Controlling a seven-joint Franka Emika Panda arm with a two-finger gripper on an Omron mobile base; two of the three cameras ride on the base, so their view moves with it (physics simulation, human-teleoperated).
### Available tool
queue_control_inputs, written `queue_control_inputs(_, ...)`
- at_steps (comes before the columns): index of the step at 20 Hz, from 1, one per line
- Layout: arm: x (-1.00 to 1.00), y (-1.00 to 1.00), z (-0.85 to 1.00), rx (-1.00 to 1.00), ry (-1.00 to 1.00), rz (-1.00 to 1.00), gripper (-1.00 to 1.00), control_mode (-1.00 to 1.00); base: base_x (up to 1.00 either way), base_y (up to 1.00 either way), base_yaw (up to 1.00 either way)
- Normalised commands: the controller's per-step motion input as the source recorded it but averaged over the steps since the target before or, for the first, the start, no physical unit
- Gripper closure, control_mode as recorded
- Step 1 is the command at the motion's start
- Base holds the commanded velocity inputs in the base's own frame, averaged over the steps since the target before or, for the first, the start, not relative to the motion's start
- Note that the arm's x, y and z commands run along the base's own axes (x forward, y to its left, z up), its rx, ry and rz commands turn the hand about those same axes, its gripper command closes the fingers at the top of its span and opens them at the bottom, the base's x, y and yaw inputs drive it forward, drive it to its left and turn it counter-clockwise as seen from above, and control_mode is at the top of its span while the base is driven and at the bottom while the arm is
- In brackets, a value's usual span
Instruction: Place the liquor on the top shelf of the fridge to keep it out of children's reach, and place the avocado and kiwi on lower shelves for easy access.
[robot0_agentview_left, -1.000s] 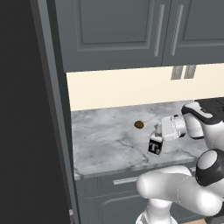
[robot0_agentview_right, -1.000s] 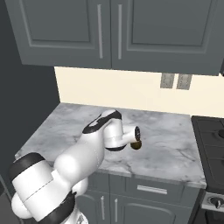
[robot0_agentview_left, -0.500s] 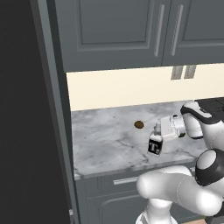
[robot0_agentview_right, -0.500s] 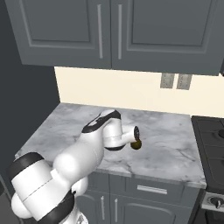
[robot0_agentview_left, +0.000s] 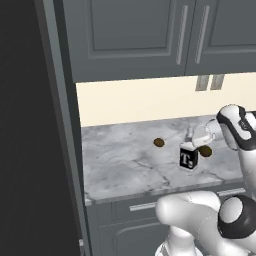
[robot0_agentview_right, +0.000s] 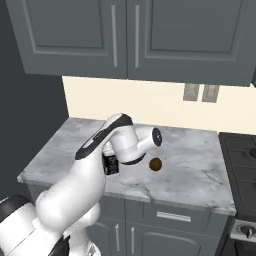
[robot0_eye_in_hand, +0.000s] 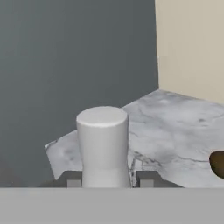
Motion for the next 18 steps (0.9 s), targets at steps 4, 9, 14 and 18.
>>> queue_control_inputs(4,-0.49,0.08,0.73,-0.11,0.05,-0.41,1.00,-1.00,0.00,0.00,0.00)
queue_control_inputs(9,-0.57,0.08,0.51,-0.08,0.00,-0.42,1.00,-1.00,0.00,0.00,0.00)
queue_control_inputs(14,-0.44,0.14,0.49,-0.03,0.00,-0.34,1.00,-1.00,0.00,0.00,0.00)
queue_control_inputs(18,-0.36,0.20,0.40,0.00,0.00,-0.29,1.00,-1.00,0.00,0.00,0.00)
